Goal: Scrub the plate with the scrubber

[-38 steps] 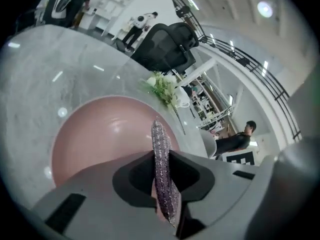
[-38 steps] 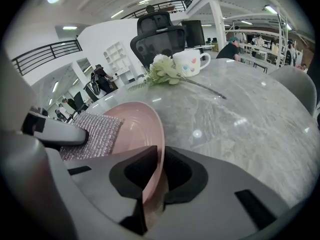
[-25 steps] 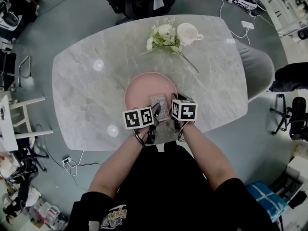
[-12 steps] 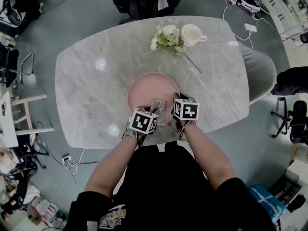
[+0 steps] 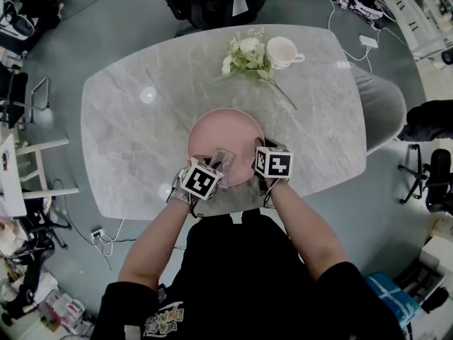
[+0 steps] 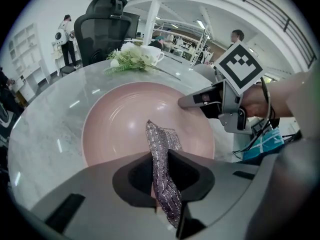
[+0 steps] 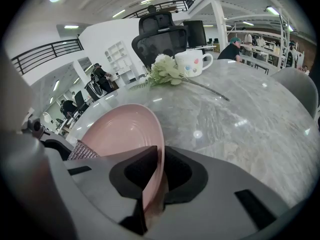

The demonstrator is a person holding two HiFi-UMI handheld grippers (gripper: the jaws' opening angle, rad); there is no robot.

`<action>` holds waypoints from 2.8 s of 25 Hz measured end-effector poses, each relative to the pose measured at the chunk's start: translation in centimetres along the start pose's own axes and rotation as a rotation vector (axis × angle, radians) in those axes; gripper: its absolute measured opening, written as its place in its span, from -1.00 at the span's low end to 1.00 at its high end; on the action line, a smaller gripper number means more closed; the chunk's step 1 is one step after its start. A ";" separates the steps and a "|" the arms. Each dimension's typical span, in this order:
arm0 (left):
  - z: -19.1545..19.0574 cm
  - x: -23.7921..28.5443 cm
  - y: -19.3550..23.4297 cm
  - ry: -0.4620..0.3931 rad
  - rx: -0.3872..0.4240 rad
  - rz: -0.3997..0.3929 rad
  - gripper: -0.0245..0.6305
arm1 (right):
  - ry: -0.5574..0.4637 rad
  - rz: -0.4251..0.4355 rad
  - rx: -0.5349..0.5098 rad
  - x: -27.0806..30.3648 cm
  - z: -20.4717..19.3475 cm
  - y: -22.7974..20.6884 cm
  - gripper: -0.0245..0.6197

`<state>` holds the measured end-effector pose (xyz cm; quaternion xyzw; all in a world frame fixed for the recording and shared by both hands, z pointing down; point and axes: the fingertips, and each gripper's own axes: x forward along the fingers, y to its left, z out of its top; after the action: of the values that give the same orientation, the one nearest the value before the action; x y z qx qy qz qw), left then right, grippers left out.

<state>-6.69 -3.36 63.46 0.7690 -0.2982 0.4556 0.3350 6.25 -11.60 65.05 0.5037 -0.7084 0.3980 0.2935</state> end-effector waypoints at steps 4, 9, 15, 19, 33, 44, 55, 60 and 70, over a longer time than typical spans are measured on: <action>-0.4 -0.3 1.4 0.018 0.047 0.052 -0.68 | 0.002 0.005 -0.002 0.2 -0.3 -0.1 -0.75; -0.4 -0.9 3.9 0.026 0.093 0.128 -0.68 | 0.005 0.007 -0.005 0.4 -0.3 -0.1 -0.75; 0.1 -1.6 7.2 0.008 0.083 0.219 -0.68 | 0.006 0.011 -0.013 0.3 -0.3 0.0 -0.75; 1.0 -2.2 9.5 -0.022 0.094 0.305 -0.68 | 0.005 0.016 -0.017 0.4 -0.3 0.0 -0.75; 4.9 -2.0 12.4 -0.076 0.206 0.443 -0.67 | 0.007 0.029 -0.027 0.3 -0.4 0.1 -0.75; 9.8 0.2 10.2 -0.114 0.299 0.350 -0.67 | 0.007 0.034 -0.003 0.3 -0.3 0.2 -0.76; 12.3 3.4 4.1 -0.187 0.264 0.092 -0.67 | 0.011 0.056 -0.009 0.3 -0.3 0.1 -0.76; 11.8 4.2 2.0 -0.181 0.238 -0.032 -0.67 | 0.017 0.066 -0.011 0.5 -0.5 0.0 -0.75; 9.5 4.0 -0.7 -0.110 0.161 -0.172 -0.68 | 0.008 0.069 -0.029 0.5 -0.1 0.0 -0.76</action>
<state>0.21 -11.04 63.46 0.8400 -0.2115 0.4045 0.2932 6.08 -11.73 65.49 0.4730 -0.7298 0.3998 0.2895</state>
